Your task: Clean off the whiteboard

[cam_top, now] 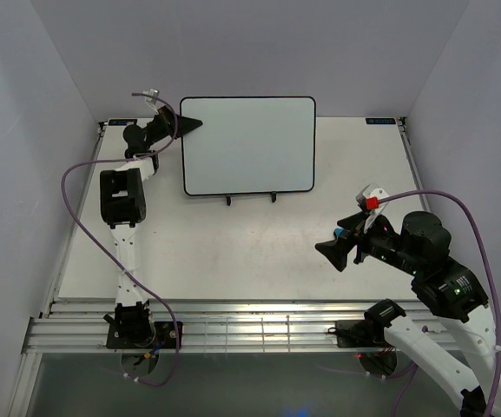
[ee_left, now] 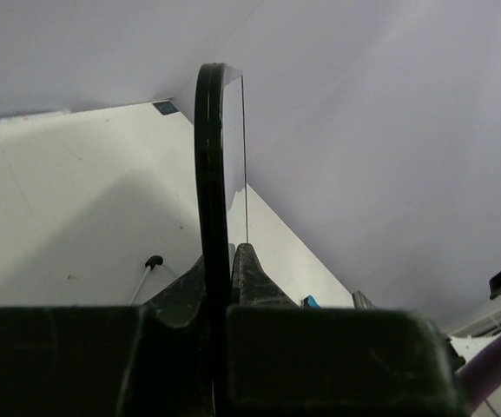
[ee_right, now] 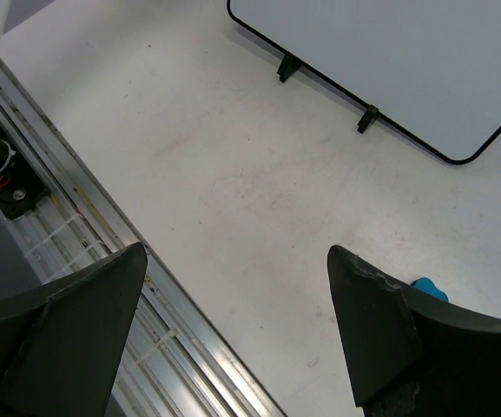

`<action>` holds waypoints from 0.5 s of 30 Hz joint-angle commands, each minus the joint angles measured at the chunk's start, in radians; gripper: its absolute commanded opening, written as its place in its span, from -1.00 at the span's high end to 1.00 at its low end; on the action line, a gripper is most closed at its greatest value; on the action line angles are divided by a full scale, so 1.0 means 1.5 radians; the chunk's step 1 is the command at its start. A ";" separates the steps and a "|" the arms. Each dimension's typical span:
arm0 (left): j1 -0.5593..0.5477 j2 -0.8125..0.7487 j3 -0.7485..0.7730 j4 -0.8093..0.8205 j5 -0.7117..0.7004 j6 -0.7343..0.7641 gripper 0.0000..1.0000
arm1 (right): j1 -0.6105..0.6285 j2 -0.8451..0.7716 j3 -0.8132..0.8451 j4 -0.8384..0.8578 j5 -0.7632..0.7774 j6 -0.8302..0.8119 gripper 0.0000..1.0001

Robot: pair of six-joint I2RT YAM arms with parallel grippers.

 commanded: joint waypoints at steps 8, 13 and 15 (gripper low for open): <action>0.018 -0.064 -0.095 0.281 0.009 0.154 1.00 | -0.001 0.008 -0.016 0.045 -0.040 -0.030 -0.80; 0.024 -0.058 -0.101 0.281 0.011 0.160 1.00 | -0.001 0.009 -0.022 0.050 -0.050 -0.031 -0.80; 0.031 -0.054 -0.096 0.281 0.009 0.153 1.00 | -0.001 0.009 -0.022 0.048 -0.054 -0.031 -0.80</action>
